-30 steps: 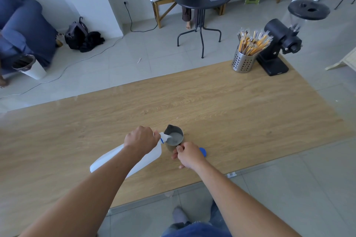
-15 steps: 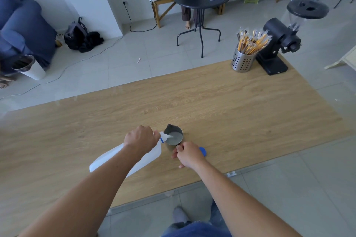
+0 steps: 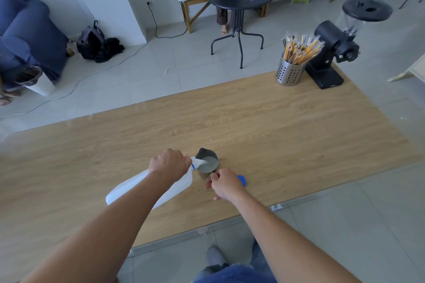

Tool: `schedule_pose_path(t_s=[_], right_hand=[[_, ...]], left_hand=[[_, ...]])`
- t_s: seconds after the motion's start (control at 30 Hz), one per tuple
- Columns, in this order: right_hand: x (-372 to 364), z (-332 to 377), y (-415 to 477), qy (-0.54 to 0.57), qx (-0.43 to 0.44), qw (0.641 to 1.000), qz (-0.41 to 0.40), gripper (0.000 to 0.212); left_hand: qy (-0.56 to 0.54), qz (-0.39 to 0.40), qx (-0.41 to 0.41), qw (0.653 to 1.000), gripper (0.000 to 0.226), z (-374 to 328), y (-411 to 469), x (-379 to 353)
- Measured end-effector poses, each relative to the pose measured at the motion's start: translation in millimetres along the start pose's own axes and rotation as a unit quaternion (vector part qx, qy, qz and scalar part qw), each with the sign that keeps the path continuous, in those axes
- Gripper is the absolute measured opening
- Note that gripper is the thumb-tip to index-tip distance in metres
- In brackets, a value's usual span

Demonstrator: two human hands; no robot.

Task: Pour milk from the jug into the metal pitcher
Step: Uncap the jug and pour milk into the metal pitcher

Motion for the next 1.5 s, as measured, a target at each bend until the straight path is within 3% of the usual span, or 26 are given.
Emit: schedule_pose_path(t_s=[1.5], right_hand=[[3.3, 0.7, -4.2, 0.02, -0.005, 1.0, -0.001, 0.032]], left_hand=[[-0.009, 0.004, 0.009, 1.0, 0.049, 0.2, 2.3, -2.7]])
Point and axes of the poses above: each hand's wrist, its own y-axis towards the middle knuckle, its own x-axis out of the back of the hand, z = x × y, the point moved 9 cm from there along y, towards the middle knuckle, and after that the axes turned 8 degrees about z, right-handed, at the moved point
